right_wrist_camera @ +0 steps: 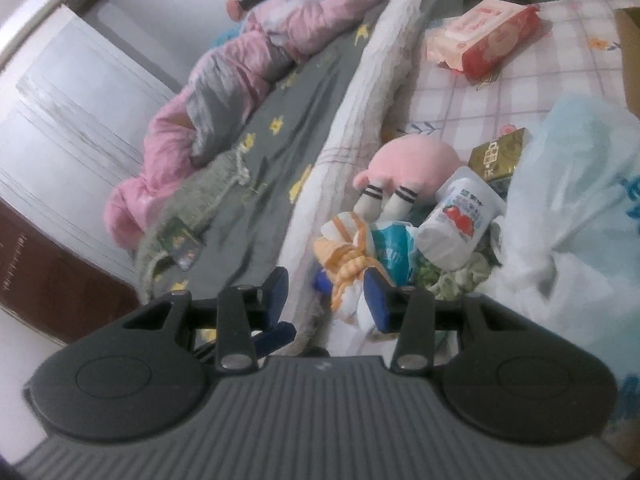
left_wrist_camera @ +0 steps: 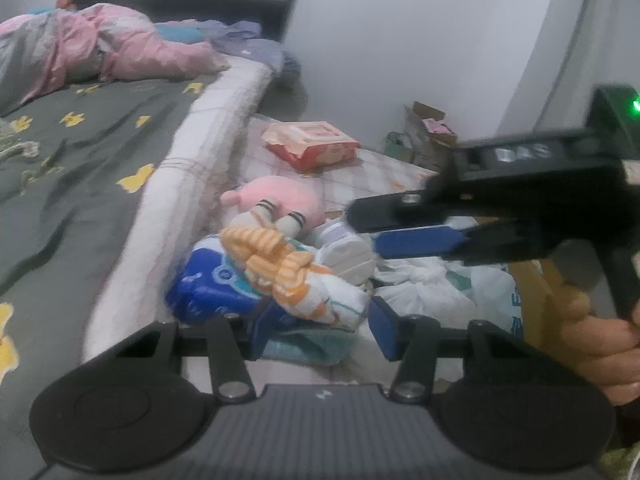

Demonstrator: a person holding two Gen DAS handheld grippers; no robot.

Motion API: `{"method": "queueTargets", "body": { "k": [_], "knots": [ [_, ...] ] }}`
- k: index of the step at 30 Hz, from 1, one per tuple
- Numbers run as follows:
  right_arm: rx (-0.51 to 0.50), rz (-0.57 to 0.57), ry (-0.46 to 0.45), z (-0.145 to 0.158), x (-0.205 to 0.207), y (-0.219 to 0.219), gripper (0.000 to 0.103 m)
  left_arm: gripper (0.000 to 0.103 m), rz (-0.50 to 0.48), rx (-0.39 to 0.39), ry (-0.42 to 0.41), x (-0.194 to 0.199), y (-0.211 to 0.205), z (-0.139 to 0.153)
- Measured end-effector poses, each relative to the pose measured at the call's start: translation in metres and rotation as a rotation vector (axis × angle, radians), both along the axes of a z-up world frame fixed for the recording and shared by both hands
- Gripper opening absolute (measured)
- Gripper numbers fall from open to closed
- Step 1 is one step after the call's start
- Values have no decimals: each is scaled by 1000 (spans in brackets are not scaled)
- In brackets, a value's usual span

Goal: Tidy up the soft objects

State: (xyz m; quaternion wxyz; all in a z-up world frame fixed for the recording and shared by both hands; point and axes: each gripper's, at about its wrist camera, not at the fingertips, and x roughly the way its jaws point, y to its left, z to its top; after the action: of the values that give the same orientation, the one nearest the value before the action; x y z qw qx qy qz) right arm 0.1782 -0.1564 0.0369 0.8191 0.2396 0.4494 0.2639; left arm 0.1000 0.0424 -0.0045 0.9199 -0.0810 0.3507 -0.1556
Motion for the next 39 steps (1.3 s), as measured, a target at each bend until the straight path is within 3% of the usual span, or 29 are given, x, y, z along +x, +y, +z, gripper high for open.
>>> {"method": "queueTargets", "body": {
  "k": [4, 8, 13, 18, 21, 28, 34, 39],
  "knots": [
    [-86, 39, 4, -6, 20, 23, 45, 51, -7, -12, 24, 13, -1, -12],
    [-213, 98, -10, -12, 37, 45, 56, 51, -32, -48, 29, 20, -1, -19],
    [-259, 167, 49, -29, 56, 63, 56, 51, -44, -68, 9, 25, -2, -23],
    [-271, 184, 40, -37, 59, 65, 45, 51, -43, -56, 0, 29, -3, -25],
    [-257, 166, 34, -34, 58, 59, 37, 51, -38, -88, 16, 28, 2, -25],
    [-271, 44, -68, -6, 66, 29, 33, 52, 20, -103, 74, 27, 15, -33],
    [-450, -53, -185, 3, 74, 22, 34, 55, 61, -143, 146, 40, 20, -44],
    [-380, 15, -182, 10, 74, 34, 34, 55, 90, -148, 158, 43, 27, -49]
  ]
}}
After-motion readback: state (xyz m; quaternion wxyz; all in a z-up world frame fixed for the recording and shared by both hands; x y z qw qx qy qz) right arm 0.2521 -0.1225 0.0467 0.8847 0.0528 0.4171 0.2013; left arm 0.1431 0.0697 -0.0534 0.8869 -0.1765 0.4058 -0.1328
